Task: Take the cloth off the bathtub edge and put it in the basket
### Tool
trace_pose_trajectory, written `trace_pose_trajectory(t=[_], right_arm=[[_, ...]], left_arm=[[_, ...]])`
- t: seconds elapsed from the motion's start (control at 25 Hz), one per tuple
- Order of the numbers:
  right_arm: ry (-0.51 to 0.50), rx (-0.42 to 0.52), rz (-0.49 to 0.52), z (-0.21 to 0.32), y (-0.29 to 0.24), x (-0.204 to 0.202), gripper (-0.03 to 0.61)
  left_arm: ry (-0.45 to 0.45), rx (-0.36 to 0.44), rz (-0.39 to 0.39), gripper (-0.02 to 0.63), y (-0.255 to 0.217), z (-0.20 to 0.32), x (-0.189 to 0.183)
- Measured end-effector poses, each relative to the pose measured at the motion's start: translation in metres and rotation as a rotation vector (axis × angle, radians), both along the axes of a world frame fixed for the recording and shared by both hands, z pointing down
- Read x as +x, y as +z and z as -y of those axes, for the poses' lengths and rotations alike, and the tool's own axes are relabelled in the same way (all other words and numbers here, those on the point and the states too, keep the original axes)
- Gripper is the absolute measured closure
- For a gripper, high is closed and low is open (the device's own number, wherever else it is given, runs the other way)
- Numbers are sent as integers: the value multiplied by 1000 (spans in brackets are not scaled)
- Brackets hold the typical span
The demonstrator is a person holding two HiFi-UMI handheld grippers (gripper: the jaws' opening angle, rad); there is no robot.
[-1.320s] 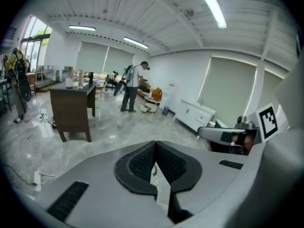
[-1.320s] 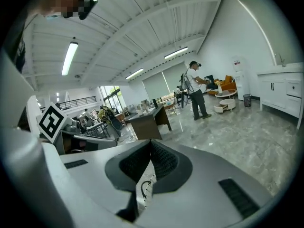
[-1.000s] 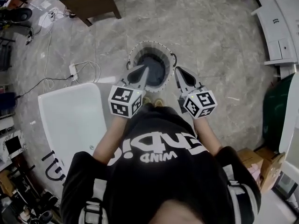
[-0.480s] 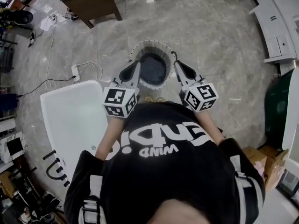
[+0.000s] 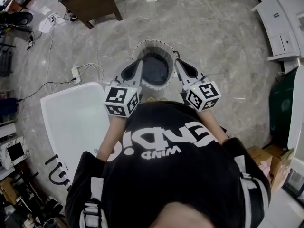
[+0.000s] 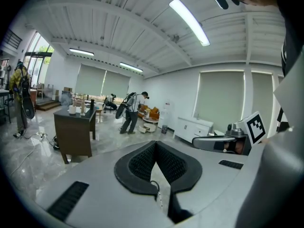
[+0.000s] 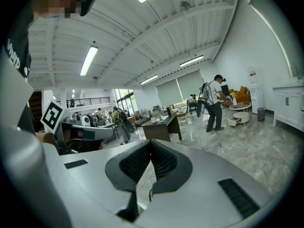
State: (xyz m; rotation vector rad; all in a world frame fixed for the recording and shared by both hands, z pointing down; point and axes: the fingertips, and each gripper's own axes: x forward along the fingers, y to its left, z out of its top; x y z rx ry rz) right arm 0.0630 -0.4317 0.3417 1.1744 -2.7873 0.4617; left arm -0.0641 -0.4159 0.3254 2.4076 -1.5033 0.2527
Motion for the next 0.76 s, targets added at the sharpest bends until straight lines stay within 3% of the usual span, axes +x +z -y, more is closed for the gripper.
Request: trace_pose_trajectory(t=[0.76], right_arm=[[5,-19,-11,6,3,-9,565]], left_arm=[[1,-31,-19,598,8,4,-7]])
